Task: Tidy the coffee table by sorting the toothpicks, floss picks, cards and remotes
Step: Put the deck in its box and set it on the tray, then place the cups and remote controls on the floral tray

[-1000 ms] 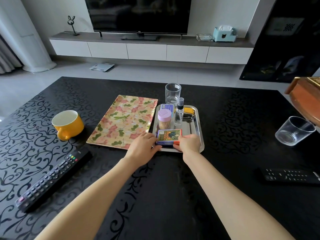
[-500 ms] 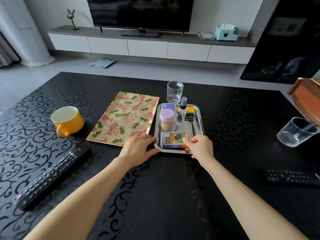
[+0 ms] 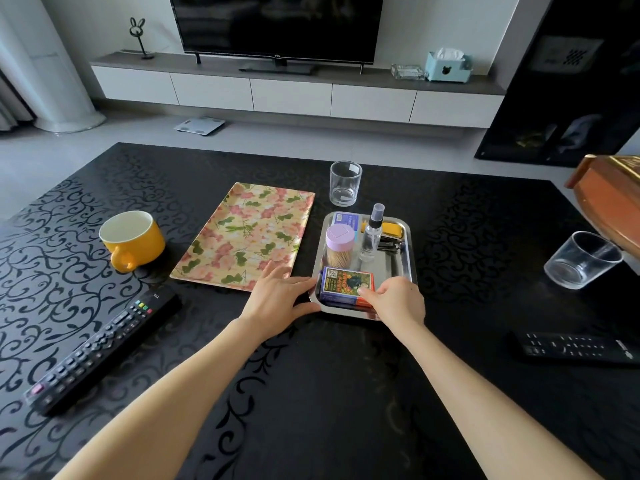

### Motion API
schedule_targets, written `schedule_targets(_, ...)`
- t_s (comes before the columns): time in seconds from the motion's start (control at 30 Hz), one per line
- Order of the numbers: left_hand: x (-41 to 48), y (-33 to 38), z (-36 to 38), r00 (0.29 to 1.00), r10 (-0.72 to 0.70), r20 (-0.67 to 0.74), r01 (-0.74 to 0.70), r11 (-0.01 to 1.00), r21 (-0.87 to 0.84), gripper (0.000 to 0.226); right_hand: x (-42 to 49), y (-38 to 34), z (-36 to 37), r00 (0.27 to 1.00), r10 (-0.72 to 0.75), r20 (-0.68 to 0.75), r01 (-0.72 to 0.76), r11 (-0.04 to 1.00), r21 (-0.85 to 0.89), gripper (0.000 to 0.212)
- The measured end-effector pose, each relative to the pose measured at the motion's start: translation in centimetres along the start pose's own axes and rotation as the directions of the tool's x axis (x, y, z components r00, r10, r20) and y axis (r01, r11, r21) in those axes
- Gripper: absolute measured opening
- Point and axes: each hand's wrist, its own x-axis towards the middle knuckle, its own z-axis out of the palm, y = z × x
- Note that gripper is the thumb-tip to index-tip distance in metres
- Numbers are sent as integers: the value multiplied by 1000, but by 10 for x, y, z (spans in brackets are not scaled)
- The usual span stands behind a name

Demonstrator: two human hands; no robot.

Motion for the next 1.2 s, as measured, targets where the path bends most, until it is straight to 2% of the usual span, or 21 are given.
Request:
schedule_targets(0.17, 1, 3, -1, 1000, 23, 5, -23, 999, 32, 85, 0, 10, -4, 999, -53, -13, 53, 999, 11, 44)
schedule_targets(0.3, 1, 8, -6, 1000, 11, 28, -12, 999, 37, 59, -3, 17, -9, 995, -97, 4, 96, 993, 68, 32)
schedule_targets(0.43, -4, 10, -14, 1000, -7, 11, 6, 998, 58, 58, -9, 10, -18, 989, -145, -39, 148, 987, 71, 22)
schedule_targets(0.57, -18, -14, -31, 974, -117, -194, 122, 992, 14, 41, -15, -19, -28, 965, -242, -99, 248, 968, 47, 21)
schedule_targets(0.67, -36, -51, -48, 877, -284, -387, 297, 954, -28, 28, -24, -50, -26, 932, -343, -118, 354, 930, 96, 19)
schedule_targets(0.77, -58, -92, -70, 662, -524, -536, 545, 827, -137, 27, -33, -74, -12, 909, -408, -86, 416, 899, 136, 19)
schedule_targets(0.83, -76, -125, -83, 508, -709, -489, 699, 671, -246, 32, -39, -91, 3, 888, -458, -42, 459, 877, 144, 18)
schedule_targets(0.9, -82, -151, -87, 411, -845, -342, 760, 524, -384, 33, -42, -100, 12, 879, -476, -11, 474, 872, 127, 19)
schedule_targets(0.93, -86, -163, -87, 400, -878, -264, 763, 479, -434, 33, -44, -106, 17, 877, -481, 11, 476, 871, 123, 19)
schedule_targets(1.0, -87, -174, -84, 455, -870, -192, 733, 488, -474, 36, -47, -115, 22, 871, -488, 55, 479, 869, 123, 19)
schedule_targets(1.07, -87, -178, -79, 488, -847, -211, 698, 524, -488, 37, -49, -122, 29, 863, -498, 81, 488, 865, 117, 19)
schedule_targets(1.2, -83, -182, -70, 460, -838, -293, 674, 545, -499, 26, -49, -129, 41, 860, -500, 101, 491, 865, 104, 18)
